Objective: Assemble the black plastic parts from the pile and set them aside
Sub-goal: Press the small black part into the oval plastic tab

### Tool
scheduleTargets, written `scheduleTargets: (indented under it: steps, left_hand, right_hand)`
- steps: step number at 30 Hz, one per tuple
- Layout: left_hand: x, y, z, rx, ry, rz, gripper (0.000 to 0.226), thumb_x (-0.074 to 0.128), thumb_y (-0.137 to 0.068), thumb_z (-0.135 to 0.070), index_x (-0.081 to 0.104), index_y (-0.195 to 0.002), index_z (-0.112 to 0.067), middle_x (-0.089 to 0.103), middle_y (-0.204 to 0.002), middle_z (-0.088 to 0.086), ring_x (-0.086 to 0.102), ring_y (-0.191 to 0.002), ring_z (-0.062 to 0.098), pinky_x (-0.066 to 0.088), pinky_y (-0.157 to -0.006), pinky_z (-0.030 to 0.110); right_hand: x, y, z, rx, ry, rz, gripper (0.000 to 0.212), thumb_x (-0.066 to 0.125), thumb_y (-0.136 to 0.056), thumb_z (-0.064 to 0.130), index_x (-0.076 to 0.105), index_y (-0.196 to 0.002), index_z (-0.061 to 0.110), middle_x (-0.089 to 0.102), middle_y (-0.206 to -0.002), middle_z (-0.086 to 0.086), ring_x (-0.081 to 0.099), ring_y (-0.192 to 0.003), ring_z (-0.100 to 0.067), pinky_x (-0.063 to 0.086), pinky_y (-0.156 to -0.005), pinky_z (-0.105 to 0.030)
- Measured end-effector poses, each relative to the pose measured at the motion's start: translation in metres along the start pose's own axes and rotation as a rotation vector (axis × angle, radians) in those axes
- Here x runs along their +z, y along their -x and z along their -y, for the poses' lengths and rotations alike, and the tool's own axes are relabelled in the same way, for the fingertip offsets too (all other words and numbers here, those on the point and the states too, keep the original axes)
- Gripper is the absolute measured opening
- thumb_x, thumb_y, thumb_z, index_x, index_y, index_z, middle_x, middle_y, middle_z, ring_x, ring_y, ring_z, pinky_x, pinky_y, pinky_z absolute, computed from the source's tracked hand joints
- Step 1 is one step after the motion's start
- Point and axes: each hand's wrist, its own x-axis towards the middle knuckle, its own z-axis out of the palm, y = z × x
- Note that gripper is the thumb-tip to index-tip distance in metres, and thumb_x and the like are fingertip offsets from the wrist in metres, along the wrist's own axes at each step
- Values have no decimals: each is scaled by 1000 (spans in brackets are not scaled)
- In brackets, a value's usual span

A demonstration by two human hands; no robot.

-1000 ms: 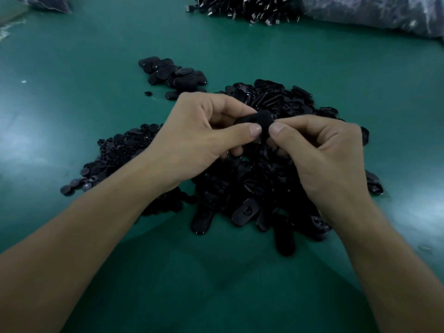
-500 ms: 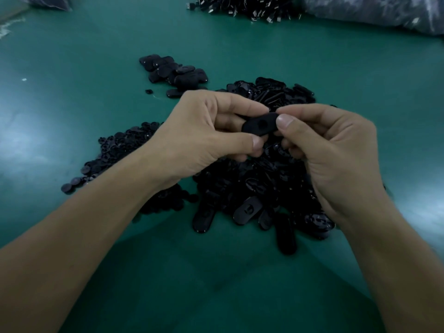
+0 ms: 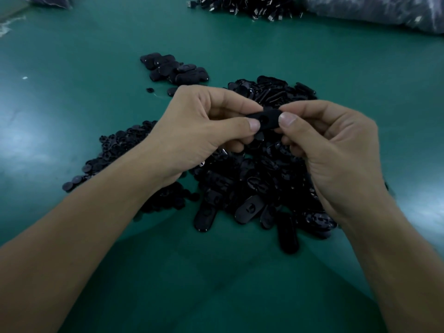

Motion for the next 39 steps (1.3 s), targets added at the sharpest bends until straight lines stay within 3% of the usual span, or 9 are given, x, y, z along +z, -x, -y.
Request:
scheduleTargets:
  steps: [3, 7, 9, 11, 14, 17, 21, 26, 39]
  left_hand:
    - [0, -2, 2, 3, 22, -56, 14, 75, -85, -3, 75, -90, -16, 73, -74, 4, 69, -69, 13, 57, -64, 22]
    - [-8, -9, 5, 14, 35, -298, 13, 70, -90, -2, 72, -88, -14, 71, -71, -1, 69, -67, 12, 56, -63, 22]
    - [-14, -12, 6, 5, 79, -395, 10, 69, -91, -1, 70, -89, -11, 71, -74, 1, 70, -68, 13, 56, -65, 23]
    - [-20, -15, 7, 0, 94, -461, 10, 68, -91, -1, 69, -89, -11, 71, -77, 4, 70, -69, 14, 56, -67, 23]
    - [-26, -16, 6, -2, 97, -512, 10, 69, -91, -2, 69, -89, -12, 71, -79, 5, 69, -69, 13, 56, -68, 23]
    - [-28, -17, 6, 17, 77, -526, 9, 69, -91, -2, 69, -90, -11, 72, -77, 3, 69, -69, 14, 56, -67, 23]
    - [-26, -17, 7, 36, 35, -543, 11, 69, -90, -1, 68, -87, -12, 71, -77, 4, 69, -68, 14, 56, -65, 24]
    - [-24, -16, 6, 33, 7, -544, 12, 68, -90, -2, 68, -87, -13, 70, -76, 3, 68, -67, 11, 54, -63, 20]
    - [-20, -14, 5, 60, -44, -527, 9, 68, -90, -3, 68, -91, -11, 69, -73, 2, 68, -66, 11, 54, -62, 20]
  right_hand:
    - [0, 1, 0, -43, 92, -7, 13, 72, -90, 12, 72, -90, 25, 76, -78, 6, 68, -70, -3, 51, -66, -14]
    - [6, 6, -4, -107, 398, 11, 16, 72, -91, 19, 70, -99, 33, 73, -79, 12, 68, -74, -5, 53, -67, -15]
    - [11, 9, -4, -108, 529, 107, 15, 71, -92, 22, 72, -104, 31, 69, -81, 17, 65, -78, -3, 51, -70, -12]
    - [17, 11, -1, -140, 711, 220, 16, 68, -93, 28, 72, -109, 28, 66, -89, 18, 61, -87, -4, 51, -78, -20]
    - [30, 9, 9, -198, 892, 364, 19, 62, -96, 34, 71, -110, 26, 64, -95, 11, 55, -95, -12, 49, -85, -34]
    - [47, 7, 21, -219, 972, 484, 21, 58, -98, 39, 70, -107, 25, 59, -97, 6, 52, -97, -17, 46, -83, -35]
    - [70, 5, 30, -273, 1094, 524, 25, 57, -97, 40, 66, -108, 20, 50, -99, 3, 51, -104, -21, 38, -77, -31]
    - [84, 6, 33, -253, 1155, 565, 20, 59, -97, 29, 41, -89, 23, 38, -95, 2, 51, -105, -24, 30, -75, -30]
    - [91, 8, 27, -254, 1112, 538, 29, 54, -97, 19, 31, -79, 20, 36, -91, 1, 51, -97, -26, 30, -74, -31]
